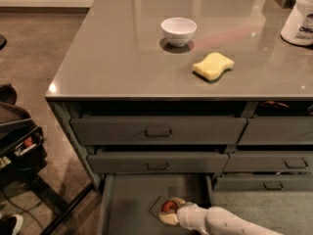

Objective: Pick apple from bottom drawer and place on counter

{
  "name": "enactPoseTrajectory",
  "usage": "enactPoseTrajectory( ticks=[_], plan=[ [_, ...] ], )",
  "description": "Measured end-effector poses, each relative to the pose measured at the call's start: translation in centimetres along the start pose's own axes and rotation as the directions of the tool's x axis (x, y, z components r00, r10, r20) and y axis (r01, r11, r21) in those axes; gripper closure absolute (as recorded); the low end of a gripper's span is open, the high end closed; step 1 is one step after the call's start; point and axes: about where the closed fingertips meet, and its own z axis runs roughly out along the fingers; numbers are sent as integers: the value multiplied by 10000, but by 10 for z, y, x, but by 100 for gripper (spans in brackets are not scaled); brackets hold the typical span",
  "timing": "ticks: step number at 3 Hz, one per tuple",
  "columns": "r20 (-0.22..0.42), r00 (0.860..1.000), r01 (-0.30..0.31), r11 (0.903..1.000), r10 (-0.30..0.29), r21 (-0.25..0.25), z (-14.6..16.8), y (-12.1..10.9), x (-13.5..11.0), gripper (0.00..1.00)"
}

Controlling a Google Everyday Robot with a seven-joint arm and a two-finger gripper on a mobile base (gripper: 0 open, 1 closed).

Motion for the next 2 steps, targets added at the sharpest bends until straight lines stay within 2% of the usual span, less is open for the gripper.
enactPoseTrajectory(
  ticks=[1,2],
  plan=[
    [710,9974,75,10000,-78,50,-83,40,-30,100],
    [707,9975,88,10000,-91,40,-82,40,-31,100]
  ],
)
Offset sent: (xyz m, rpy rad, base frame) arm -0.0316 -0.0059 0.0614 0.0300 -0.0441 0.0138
